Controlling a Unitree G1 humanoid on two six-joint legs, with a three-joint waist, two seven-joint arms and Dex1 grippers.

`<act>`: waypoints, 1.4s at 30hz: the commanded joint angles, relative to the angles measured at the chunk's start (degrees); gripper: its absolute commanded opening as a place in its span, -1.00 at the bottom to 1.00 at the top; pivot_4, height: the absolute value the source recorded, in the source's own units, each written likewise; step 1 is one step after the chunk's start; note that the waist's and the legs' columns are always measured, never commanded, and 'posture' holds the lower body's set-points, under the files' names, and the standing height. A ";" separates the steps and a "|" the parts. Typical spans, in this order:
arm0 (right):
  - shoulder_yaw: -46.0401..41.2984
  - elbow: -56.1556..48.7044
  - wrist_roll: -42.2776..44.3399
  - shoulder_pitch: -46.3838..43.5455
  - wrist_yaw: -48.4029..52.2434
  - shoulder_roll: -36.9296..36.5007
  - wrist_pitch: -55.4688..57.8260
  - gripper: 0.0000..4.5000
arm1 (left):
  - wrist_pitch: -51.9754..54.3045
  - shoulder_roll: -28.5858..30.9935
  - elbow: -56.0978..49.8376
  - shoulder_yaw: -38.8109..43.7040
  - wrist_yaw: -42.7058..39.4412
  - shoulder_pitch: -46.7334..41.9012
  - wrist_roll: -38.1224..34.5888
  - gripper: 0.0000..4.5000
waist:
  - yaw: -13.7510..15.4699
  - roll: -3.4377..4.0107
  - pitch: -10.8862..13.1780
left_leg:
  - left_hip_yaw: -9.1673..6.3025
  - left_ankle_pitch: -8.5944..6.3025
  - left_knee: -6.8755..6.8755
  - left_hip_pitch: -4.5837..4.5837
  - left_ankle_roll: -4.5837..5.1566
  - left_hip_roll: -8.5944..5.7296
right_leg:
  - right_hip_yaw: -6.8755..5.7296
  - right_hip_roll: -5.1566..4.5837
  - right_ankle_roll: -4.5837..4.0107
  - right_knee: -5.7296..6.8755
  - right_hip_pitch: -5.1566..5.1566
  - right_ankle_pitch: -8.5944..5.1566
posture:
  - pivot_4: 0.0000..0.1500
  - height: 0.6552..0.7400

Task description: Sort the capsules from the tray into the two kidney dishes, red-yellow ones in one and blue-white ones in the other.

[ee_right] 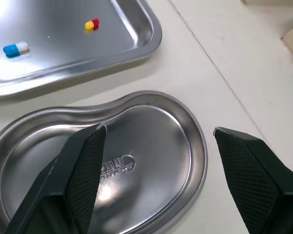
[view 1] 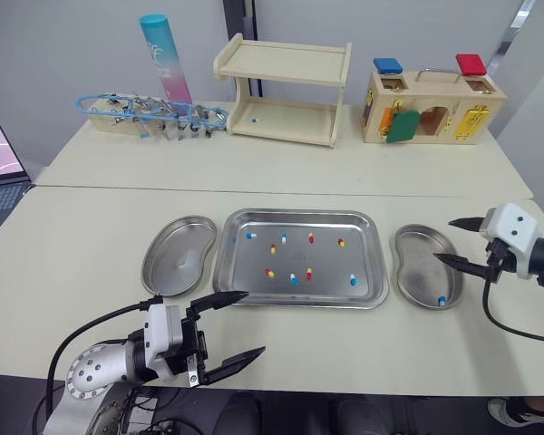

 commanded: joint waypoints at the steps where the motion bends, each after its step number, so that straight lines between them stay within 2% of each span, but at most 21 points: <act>1: -5.57 0.58 3.64 0.75 -0.82 0.23 0.19 0.66 | -0.59 -0.45 -0.37 -0.32 0.05 -0.22 -0.28 1.00 | 0.00 0.00 0.00 | 0.00 0.00 0.00 0.01 0.00 0.00 | 0.00 0.00 0.00 0.00 0.00 0.00 | 1.00 1.00; 10: -15.28 9.93 3.90 8.26 -5.30 0.75 -1.73 0.66 | -0.79 -0.99 0.39 0.13 0.76 -0.08 -0.06 1.00 | 0.04 0.01 -0.01 | 0.01 0.00 0.00 0.06 0.00 0.00 | 0.00 0.00 0.00 -0.01 0.06 0.00 | 1.00 1.00; 19: -18.30 18.30 2.16 13.07 -8.06 0.14 -7.50 0.66 | -4.23 -2.24 3.15 3.03 0.86 4.64 0.05 1.00 | -0.45 0.07 -0.04 | 0.10 0.00 -0.01 0.15 0.00 0.00 | 0.09 0.00 0.00 0.00 0.10 0.00 | 1.00 1.00; 26: -17.30 18.91 2.57 13.18 -8.00 -0.06 -7.67 0.66 | -5.06 -4.59 8.19 13.76 6.65 10.83 -2.03 1.00 | -0.51 0.06 -0.04 | 0.09 0.00 -0.01 0.16 0.00 0.00 | 0.08 0.00 0.00 -0.01 0.12 -0.01 | 1.00 1.00; 28: -16.80 19.16 2.37 12.92 -7.91 -0.12 -7.83 0.66 | -1.47 -3.16 10.32 17.09 7.96 12.02 -3.16 1.00 | -0.47 0.06 -0.04 | 0.09 0.00 -0.01 0.16 0.00 0.00 | 0.08 0.00 0.00 -0.01 0.13 -0.01 | 1.00 1.00; 32: -15.18 20.52 1.88 11.90 -7.39 -0.37 -8.51 0.66 | -1.26 -0.28 23.05 27.45 12.26 8.83 -3.27 1.00 | -0.41 0.07 -0.04 | 0.05 0.00 -0.01 0.18 0.00 0.00 | 0.03 0.00 0.00 0.03 0.13 -0.01 | 1.00 1.00; 38: -13.88 24.29 0.72 9.59 -7.17 -1.11 -10.87 0.66 | -0.01 6.24 36.22 32.83 13.77 5.21 -0.05 1.00 | -0.57 0.05 -0.05 | 0.07 0.00 -0.02 0.16 0.00 0.00 | 0.04 -0.01 0.00 -0.01 0.12 -0.01 | 1.00 1.00; 40: -13.25 25.83 0.23 9.34 -6.72 -1.80 -11.54 0.66 | 1.69 9.81 41.81 32.30 16.85 3.44 3.97 1.00 | -0.59 0.05 -0.05 | 0.04 0.00 -0.02 0.18 0.00 0.00 | 0.02 -0.01 0.00 0.04 0.10 -0.01 | 1.00 1.00; 42: -13.06 26.50 0.65 9.27 -6.17 -2.07 -10.47 0.83 | 2.08 10.42 41.90 33.05 15.30 2.57 2.44 1.00 | -0.68 0.05 -0.05 | 0.03 0.00 -0.03 0.17 0.00 0.00 | 0.01 0.00 0.00 0.07 0.09 -0.01 | 1.00 1.00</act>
